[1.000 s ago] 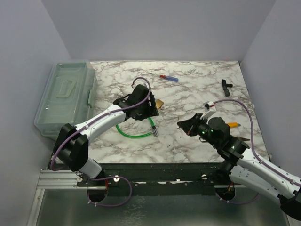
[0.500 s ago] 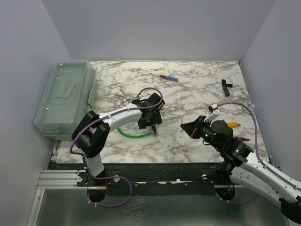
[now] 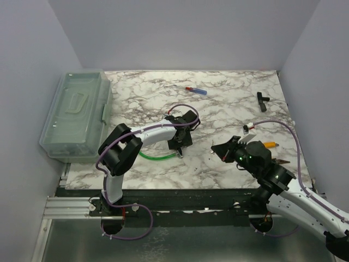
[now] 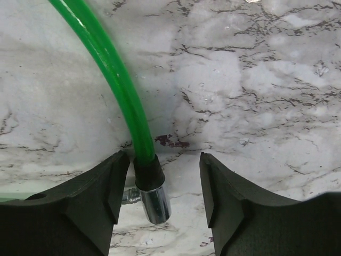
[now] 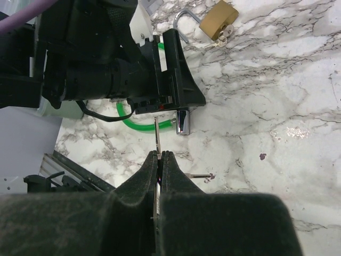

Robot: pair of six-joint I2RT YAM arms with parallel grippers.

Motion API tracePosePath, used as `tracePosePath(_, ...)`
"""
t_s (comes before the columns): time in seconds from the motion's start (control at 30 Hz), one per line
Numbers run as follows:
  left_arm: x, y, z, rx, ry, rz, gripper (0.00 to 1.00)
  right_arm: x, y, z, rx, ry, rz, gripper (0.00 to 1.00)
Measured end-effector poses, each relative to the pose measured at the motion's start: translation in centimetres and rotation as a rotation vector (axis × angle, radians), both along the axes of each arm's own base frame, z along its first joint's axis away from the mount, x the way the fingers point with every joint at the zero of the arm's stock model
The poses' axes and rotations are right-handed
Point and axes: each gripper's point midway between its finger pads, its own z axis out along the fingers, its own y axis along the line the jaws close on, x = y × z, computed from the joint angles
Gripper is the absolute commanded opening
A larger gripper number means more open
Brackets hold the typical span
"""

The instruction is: Unlock with the key

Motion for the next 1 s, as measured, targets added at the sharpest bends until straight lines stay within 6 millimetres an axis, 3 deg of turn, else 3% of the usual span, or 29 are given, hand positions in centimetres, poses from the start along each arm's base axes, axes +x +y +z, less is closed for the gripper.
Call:
tracePosePath(0.23, -0.2, 0.8, -0.4, 0.055, 0.006, 0.01, 0.51, -0.2, -0.5, 0.1, 0.001, -0.007, -0.011, 0.01)
tracePosePath(0.37, -0.2, 1.1, -0.6, 0.08, 0.009, 0.011, 0.28, -0.3, -0.8, -0.3, -0.013, 0.001, -0.017, 0.01)
tracePosePath(0.47, -0.3, 1.3, -0.6, 0.097, 0.012, 0.009, 0.02, -0.4, -1.0, -0.4, -0.021, 0.002, -0.02, 0.01)
tracePosePath(0.8, -0.3, 0.6, -0.4, 0.069, -0.002, -0.013, 0.0, -0.7, -1.7, -1.0, -0.044, 0.017, -0.031, 0.01)
tracePosePath(1.0, 0.1, -1.2, 0.6, -0.019, -0.023, -0.047, 0.0, -0.8, -1.8, -1.5, -0.06, 0.032, -0.033, 0.01)
